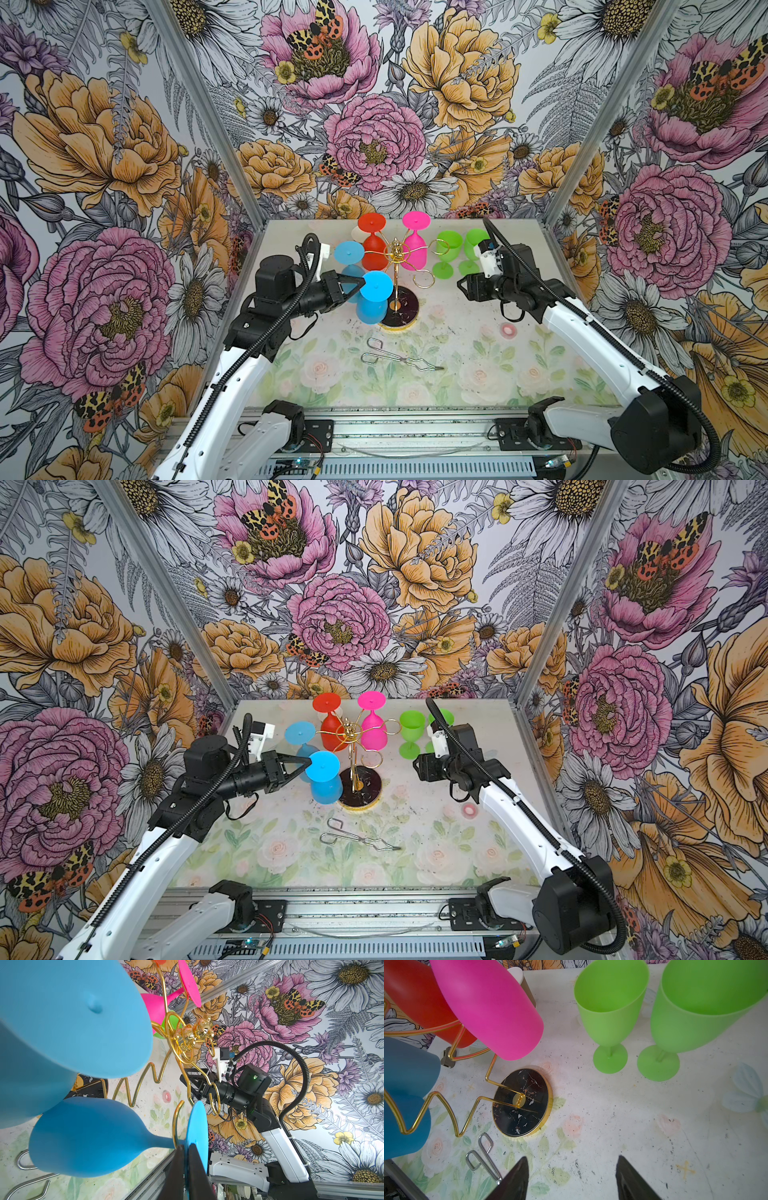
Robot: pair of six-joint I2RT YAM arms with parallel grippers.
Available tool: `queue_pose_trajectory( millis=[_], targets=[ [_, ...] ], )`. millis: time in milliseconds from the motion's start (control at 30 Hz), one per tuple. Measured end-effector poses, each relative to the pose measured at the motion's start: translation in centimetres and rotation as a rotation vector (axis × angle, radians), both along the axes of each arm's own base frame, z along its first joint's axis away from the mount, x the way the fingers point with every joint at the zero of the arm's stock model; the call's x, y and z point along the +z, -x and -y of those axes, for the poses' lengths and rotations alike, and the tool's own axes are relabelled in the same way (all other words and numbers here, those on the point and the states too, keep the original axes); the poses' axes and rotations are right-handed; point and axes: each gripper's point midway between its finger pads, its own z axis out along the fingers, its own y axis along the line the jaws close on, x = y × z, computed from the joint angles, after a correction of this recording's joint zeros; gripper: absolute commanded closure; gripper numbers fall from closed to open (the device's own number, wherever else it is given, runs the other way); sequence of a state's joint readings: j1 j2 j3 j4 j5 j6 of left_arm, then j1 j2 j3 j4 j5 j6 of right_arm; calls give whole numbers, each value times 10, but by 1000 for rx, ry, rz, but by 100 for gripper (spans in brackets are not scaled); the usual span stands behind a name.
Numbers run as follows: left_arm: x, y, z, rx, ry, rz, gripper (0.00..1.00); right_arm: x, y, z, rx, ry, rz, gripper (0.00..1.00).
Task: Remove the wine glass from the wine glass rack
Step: 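Pull the blue glass off the rack hook with the left gripper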
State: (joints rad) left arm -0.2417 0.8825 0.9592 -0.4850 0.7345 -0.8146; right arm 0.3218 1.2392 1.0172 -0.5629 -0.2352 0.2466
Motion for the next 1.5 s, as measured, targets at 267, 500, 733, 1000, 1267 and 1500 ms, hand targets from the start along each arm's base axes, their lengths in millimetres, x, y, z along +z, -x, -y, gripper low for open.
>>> queue_pose_trajectory(
  millis=[267,500,733,1000,1267,1500],
  targets=[
    [4,0,2,-10,39,-9,98,-1,0,1,-10,1,-4,33],
    [3,-2,4,-17,83,-33,100,-6,2,2,-10,5,-15,34],
    [10,-4,5,-28,155,-41,100,-6,1,3,-15,10,-14,34],
    [18,-8,4,-31,201,-39,100,-6,0,3,-21,8,-12,34],
    [10,-19,8,-43,202,-80,100,-5,-1,3,-26,4,-5,34],
    [13,-24,9,-44,202,-79,100,-3,-3,2,-28,-1,2,34]
  ],
)
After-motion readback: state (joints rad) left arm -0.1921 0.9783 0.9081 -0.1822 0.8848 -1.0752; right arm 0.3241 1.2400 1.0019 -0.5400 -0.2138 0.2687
